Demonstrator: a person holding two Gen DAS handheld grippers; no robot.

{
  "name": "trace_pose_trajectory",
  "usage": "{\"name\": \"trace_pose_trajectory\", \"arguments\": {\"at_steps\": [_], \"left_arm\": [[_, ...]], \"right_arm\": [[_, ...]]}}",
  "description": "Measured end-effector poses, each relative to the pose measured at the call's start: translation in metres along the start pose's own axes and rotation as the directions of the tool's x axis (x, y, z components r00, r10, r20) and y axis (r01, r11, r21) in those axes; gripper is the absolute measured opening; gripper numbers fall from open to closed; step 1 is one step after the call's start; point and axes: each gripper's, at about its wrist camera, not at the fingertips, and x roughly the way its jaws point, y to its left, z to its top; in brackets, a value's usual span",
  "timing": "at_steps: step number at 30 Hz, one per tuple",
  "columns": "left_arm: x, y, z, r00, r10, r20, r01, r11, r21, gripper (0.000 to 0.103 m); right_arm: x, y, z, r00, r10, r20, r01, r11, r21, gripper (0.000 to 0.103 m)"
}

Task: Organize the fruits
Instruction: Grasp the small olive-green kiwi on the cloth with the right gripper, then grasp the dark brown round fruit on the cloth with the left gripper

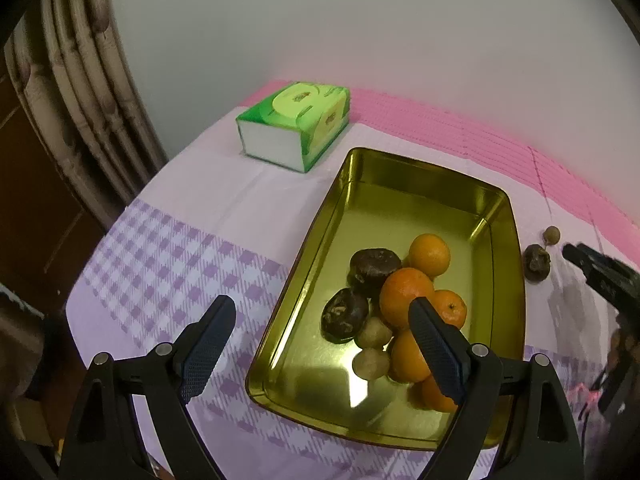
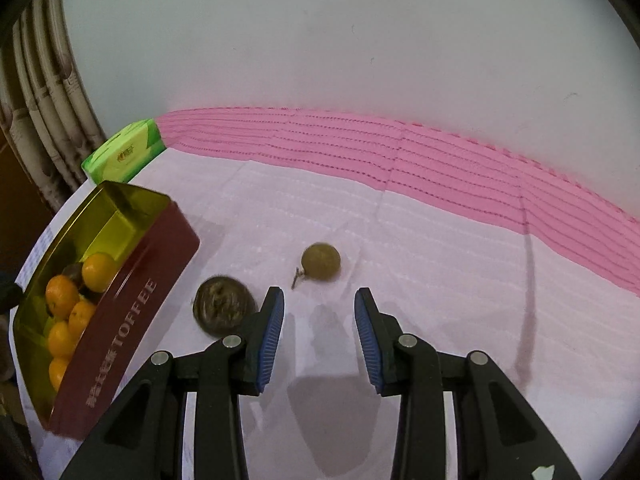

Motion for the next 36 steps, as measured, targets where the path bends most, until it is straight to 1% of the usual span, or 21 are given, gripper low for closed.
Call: {"name": "trace_pose_trajectory", "arguments": {"at_steps": [3,7,12,15,19,22,27,29,33,36], "left_arm": [[-0.001,-0.005,0.002,1.0,0.0,0.009,-0.001,1.0,0.017,0.088],[-0.004,-0.01,0.006,1.0,0.008,0.023,-0.009,0.999,0.036,0.088],[-0.004,-0.018,0.009,1.0,0.012,0.023,-0.013,0.998,0.055,0.088],[-0.001,-0.024,0.011,1.0,-0.002,0.007,0.001,0.998,0.062,0.088],[0.002,-0.036,0.013,1.0,-0.025,-0.01,0.026,0.997,0.073,0.088],[0.002,-0.048,0.014,0.999,-0.034,-0.011,0.035,0.995,0.097,0.088],[-0.003,-0.073,0.017,0.997,-0.074,-0.006,0.074,0.989,0.129,0.088],[-0.005,-0.086,0.017,0.996,-0.091,0.001,0.09,0.985,0.148,0.088],[-0.007,-0.117,0.016,0.989,-0.147,-0.009,0.146,0.971,0.19,0.088],[-0.01,-0.14,0.017,0.983,-0.185,0.002,0.18,0.957,0.226,0.088]], "right_arm": [[0.014,0.001,0.009,1.0,-0.006,0.001,0.006,1.0,-0.006,0.035],[0.027,-0.007,0.018,1.0,0.001,-0.003,-0.001,1.0,0.015,0.035],[0.039,-0.007,0.02,1.0,-0.001,-0.018,0.001,1.0,-0.002,0.035],[0.04,-0.003,0.017,1.0,-0.005,-0.004,0.005,1.0,-0.021,0.031],[0.041,0.003,0.013,1.0,0.006,-0.007,-0.007,0.999,-0.044,0.023],[0.039,0.005,0.012,1.0,0.009,-0.002,-0.009,0.999,-0.053,0.023],[0.027,-0.006,0.003,1.0,0.003,0.005,-0.003,0.999,-0.041,0.023],[0.021,-0.013,-0.002,1.0,-0.013,0.009,0.013,0.999,-0.036,0.023],[0.007,-0.03,-0.018,0.998,-0.055,0.009,0.055,0.998,-0.023,0.023],[-0.004,-0.047,-0.028,0.997,-0.082,0.015,0.082,0.996,0.019,0.023]]}}
